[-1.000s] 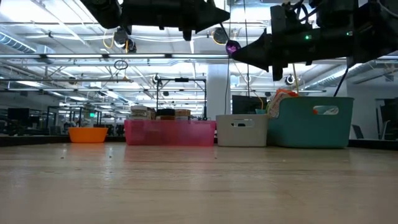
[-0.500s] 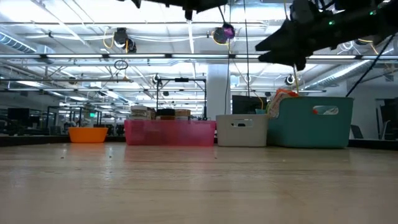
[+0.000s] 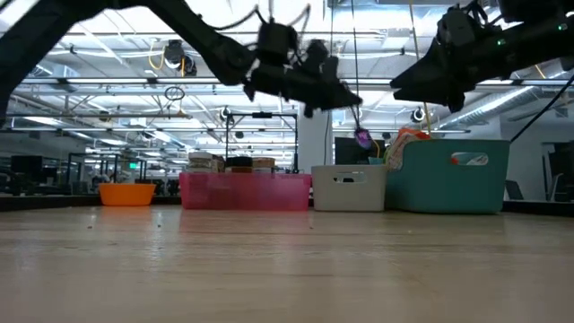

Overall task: Pick & Place Food Item
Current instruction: Put the purple spoon into the white bin

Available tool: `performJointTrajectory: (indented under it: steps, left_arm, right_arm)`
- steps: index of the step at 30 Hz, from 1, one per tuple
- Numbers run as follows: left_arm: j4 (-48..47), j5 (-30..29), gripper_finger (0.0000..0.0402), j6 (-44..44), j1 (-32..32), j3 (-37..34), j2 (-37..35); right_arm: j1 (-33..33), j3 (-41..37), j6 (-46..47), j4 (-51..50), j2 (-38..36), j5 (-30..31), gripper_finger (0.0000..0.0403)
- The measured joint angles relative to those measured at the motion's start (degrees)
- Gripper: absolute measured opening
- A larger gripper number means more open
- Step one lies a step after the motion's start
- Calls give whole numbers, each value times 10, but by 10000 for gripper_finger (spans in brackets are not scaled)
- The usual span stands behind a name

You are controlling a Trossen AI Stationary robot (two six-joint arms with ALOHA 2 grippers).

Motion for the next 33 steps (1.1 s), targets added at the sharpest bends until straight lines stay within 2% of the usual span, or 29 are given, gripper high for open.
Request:
performJointTrajectory:
  steps: [3,8,14,23,27,30,33]
  left_arm:
    - [-26,30,3,-21,7,46,54]
    - [-86,29,7,-28,5,79,103]
    - [-112,-15,4,-14,5,82,111]
    - [-143,-20,44,-12,-10,81,111]
    - [-156,-25,85,-3,-18,81,111]
    - [-164,-32,136,-4,-22,81,111]
    - [-182,-73,193,-10,-24,81,104]
  right_arm:
    - [-4,-18,-1,31,0,12,156]
    - [-9,-28,-4,58,-1,10,150]
    - [-9,-29,-10,58,-1,9,149]
    - [-9,-29,-6,61,0,9,150]
    - [-9,-29,-6,61,0,10,149]
    - [-9,-29,-9,61,0,11,150]
    - [-9,-29,-10,61,0,11,152]
